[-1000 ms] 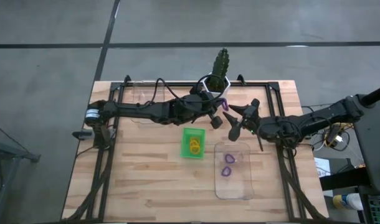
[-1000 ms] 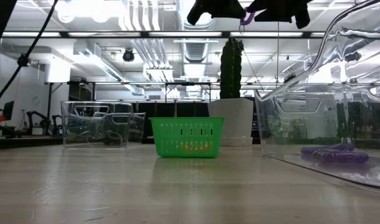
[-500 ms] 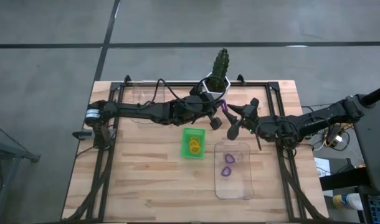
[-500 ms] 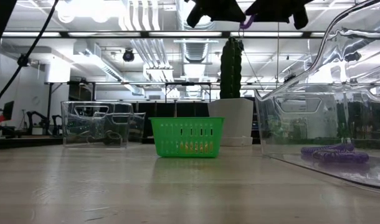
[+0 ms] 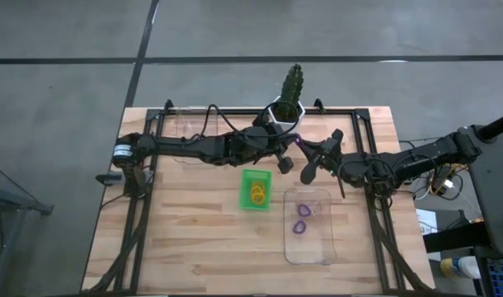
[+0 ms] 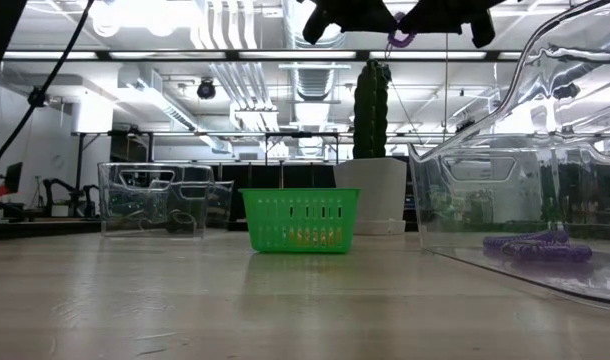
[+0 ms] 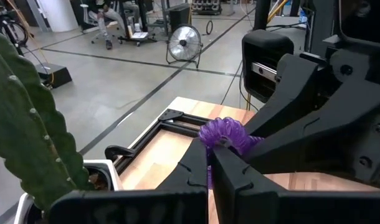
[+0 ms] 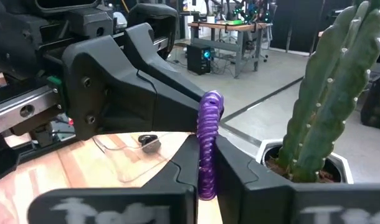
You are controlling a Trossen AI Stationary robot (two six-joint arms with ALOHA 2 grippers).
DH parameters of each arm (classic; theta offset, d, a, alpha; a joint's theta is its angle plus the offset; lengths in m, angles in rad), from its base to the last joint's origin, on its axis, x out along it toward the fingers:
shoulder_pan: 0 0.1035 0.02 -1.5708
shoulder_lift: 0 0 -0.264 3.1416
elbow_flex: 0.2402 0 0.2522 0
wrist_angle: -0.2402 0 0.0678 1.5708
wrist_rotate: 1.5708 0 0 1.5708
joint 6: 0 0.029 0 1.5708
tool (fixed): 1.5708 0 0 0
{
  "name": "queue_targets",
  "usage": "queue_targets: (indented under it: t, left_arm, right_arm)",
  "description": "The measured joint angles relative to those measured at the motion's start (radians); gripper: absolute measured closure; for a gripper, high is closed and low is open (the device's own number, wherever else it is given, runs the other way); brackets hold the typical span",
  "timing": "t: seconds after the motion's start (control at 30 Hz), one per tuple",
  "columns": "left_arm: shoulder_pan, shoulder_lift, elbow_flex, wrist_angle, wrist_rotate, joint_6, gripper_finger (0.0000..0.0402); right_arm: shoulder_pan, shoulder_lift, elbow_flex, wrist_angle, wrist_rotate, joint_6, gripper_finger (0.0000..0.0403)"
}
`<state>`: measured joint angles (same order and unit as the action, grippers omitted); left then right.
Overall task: Sort spring keychains
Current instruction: Put the purple spring keychain into the bottom transparent bin
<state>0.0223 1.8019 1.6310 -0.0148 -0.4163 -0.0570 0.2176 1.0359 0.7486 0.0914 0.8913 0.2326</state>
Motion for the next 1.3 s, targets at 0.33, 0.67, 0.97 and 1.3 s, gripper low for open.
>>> queue_targets:
  t: [0.33, 0.67, 0.97, 1.3]
  left_arm:
    - [0.000, 0.000, 0.000, -0.001, 0.018, -0.004, 0.0385]
    - [0.000, 0.000, 0.000, -0.001, 0.020, -0.058, 0.0373]
    - [0.000, 0.000, 0.000, -0.002, 0.032, -0.124, 0.0372]
    - [0.002, 0.000, 0.000, -0.003, 0.053, -0.083, 0.0358]
  right_arm:
    - [0.000, 0.000, 0.000, 0.000, -0.001, 0.003, 0.0383]
    - [-0.001, 0.000, 0.000, 0.000, -0.005, 0.003, 0.0384]
    - [-0.001, 0.000, 0.000, -0.003, -0.009, 0.023, 0.0385]
    - [0.000, 0.000, 0.000, -0.006, -0.009, 0.022, 0.0385]
